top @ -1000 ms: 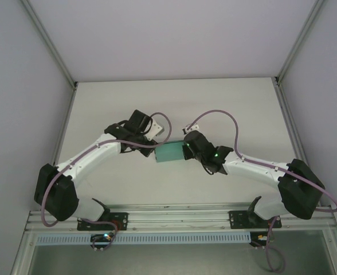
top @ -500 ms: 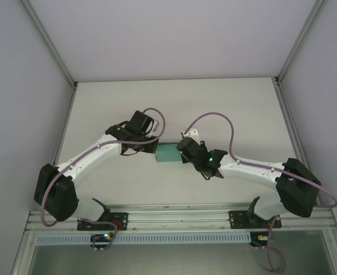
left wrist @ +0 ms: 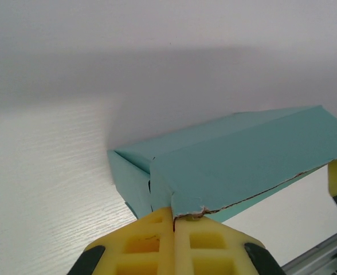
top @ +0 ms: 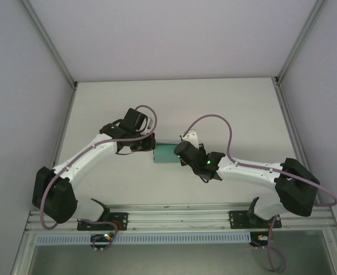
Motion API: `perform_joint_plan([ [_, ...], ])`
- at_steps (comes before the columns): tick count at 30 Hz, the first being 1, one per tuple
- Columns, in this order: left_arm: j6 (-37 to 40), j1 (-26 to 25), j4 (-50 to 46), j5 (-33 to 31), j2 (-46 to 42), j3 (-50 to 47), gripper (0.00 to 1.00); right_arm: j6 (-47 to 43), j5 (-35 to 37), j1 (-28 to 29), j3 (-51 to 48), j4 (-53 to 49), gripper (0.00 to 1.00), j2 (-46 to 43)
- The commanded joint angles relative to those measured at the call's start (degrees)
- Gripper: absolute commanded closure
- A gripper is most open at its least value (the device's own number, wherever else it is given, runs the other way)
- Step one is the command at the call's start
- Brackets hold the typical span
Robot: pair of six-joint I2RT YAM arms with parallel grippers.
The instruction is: Assemble paper box
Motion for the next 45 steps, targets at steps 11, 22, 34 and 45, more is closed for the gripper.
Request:
perform_joint_plan([
  [11, 3.76, -1.53, -3.55, 0.99, 0.59, 0.78, 1.00, 2.06, -0.75, 1.41, -3.44, -6.78, 1.00, 2.02],
  [22, 5.32, -7.85, 4.58, -8.83, -0.79, -12.03, 1.00, -0.22, -4.16, 1.73, -6.42, -2.81, 1.00, -1.29],
  [34, 8.75, -9.42, 7.65, -10.67, -1.59, -13.41, 1.00, -5.51, -17.46, -3.25, -7.79, 0.26, 0.43, -13.92],
  [45, 10.72, -10.41, 6.41, -10.98, 0.86, -10.49, 1.00, -2.34, -18.90, -11.24, -4.36, 0.28, 0.25, -15.26],
])
